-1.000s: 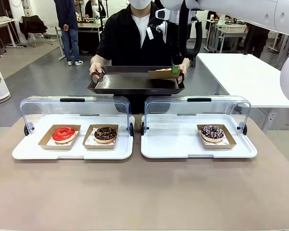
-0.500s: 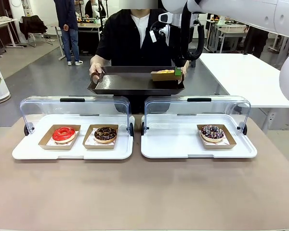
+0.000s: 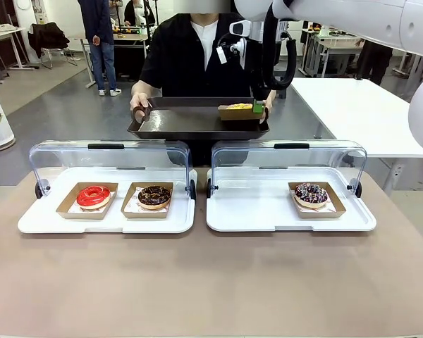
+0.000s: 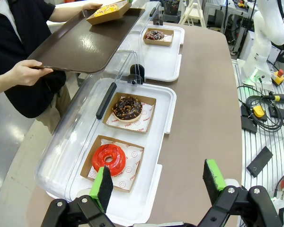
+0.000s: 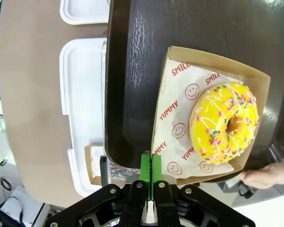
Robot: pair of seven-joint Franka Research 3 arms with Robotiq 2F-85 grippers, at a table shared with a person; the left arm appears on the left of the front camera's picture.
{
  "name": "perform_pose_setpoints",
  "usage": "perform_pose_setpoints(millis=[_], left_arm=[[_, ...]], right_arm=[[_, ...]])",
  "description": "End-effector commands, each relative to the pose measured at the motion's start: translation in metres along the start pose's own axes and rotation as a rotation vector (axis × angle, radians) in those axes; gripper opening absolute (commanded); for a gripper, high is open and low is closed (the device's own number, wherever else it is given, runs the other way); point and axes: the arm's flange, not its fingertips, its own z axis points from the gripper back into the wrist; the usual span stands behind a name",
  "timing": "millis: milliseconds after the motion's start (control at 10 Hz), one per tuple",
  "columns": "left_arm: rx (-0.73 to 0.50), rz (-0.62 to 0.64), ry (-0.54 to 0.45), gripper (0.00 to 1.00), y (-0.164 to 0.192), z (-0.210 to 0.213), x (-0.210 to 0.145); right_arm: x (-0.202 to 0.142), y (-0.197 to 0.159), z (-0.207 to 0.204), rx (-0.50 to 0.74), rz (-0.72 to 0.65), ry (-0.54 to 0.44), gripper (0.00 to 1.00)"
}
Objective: Provide the desired donut to the person.
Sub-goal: Place the picked Paper togo box onto the Handle tray extended by the person.
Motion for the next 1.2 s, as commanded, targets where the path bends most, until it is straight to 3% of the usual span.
perform_pose_setpoints(millis=[0,100,200,400,600,700,800,1100], left_arm=[[-0.002,-0.011,-0.02,1.0,0.0005,0.0005,0.0009],[-0.002,-0.011,-0.02,1.0,0.0005,0.0005,0.0009],[-0.002,-0.011,-0.02,1.0,0.0005,0.0005,0.0009],[-0.002,-0.011,-0.02,1.0,0.0005,0.0005,0.0009],[-0.002,-0.011,-0.02,1.0,0.0005,0.0005,0.0009],[-0.002,-0.011,-0.02,1.0,0.0005,0.0005,0.0009],[-0.002,-0.011,-0.02,1.0,0.0005,0.0005,0.0009],[-0.002,-0.011,-0.02,1.0,0.0005,0.0005,0.0009]], right_arm=[[-0.0022,-0.0007,-0.0027,0.02,0.022,-0.027,0.01],[-0.0024,-0.0005,-0.0027,0.026,0.024,-0.035,0.18],[-0.0022,-0.0001,-0.0032,0.032,0.032,-0.031,0.59],[-0.0017,0.0,-0.003,0.033,0.031,-0.03,1.0],[-0.0019,0.0001,-0.0028,0.033,0.03,-0.029,1.0],[-0.0022,0.0001,-0.0026,0.034,0.027,-0.029,0.95],[-0.0027,0.0002,-0.0023,0.034,0.024,-0.029,1.0],[-0.0029,0.0026,-0.001,0.034,0.012,-0.035,1.0]])
